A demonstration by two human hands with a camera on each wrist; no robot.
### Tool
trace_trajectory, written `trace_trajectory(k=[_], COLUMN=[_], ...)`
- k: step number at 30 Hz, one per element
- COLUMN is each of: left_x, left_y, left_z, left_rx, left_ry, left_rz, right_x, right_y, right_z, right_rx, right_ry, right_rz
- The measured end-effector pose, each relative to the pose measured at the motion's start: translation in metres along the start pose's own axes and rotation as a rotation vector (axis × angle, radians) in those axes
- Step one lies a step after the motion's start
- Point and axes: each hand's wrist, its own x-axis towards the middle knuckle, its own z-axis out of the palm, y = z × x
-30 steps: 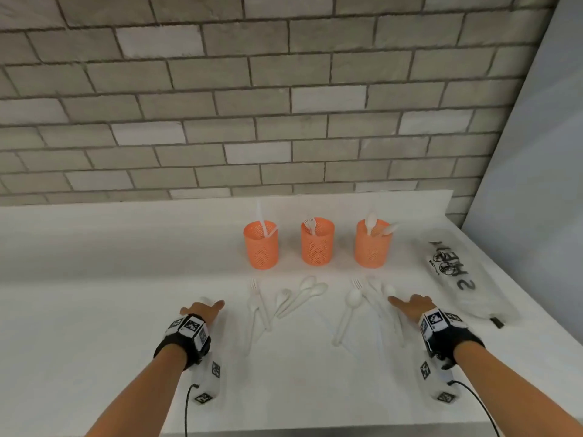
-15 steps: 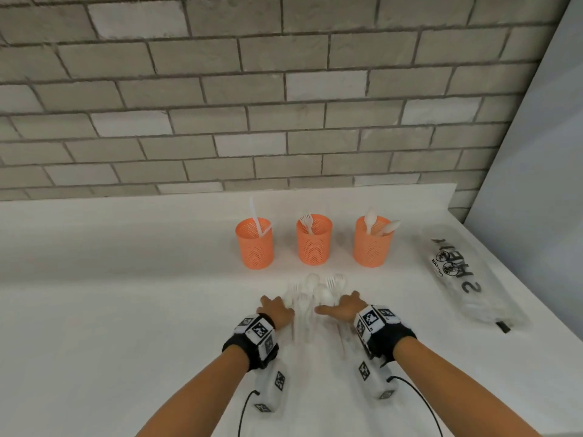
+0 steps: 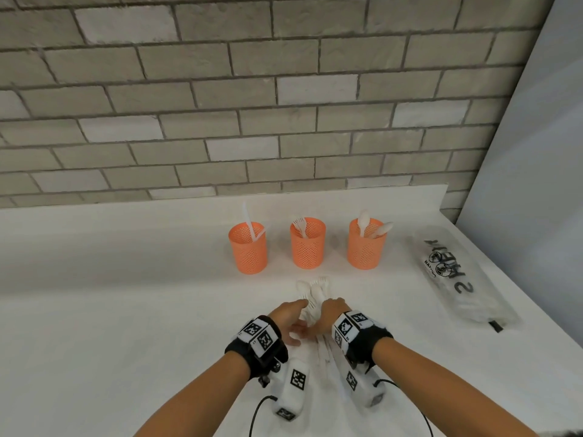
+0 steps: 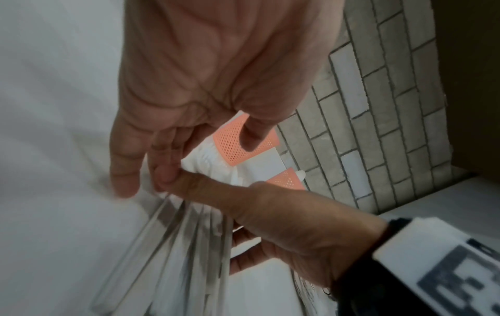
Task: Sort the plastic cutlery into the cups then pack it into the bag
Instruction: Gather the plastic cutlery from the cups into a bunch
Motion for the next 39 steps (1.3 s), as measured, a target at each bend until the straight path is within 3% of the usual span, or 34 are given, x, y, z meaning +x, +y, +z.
trace_trajectory(k=[13, 20, 25, 32, 39], left_x=[0.0, -0.002, -0.005, -0.005, -0.006], left_y=[-0.01, -0.015, -0.02, -0.026, -0.029], left_z=[0.006, 0.008, 0.008, 0.006, 0.008], left_rx=[-0.153, -0.193, -0.255, -0.28, -0.344], left_ry=[-0.092, -0.115, -0.149, -0.147, -0.122], left_rz=[-0.015, -0.012, -0.003, 0.013, 0.02], right_x=[-0.009, -0.01, -0.009, -0.003, 0.0], right_y=[0.007, 0.006, 0.006, 0.003, 0.001], right_z=[-0.008, -0.004, -0.005, 0.002, 0.003], right_rx=[-0.035, -0.091, -0.096, -0.211, -0.289], right_ry=[-0.043, 0.061, 0.009, 0.055, 0.001], right_rz=[-0.023, -0.034, -0.041, -0.149, -0.219])
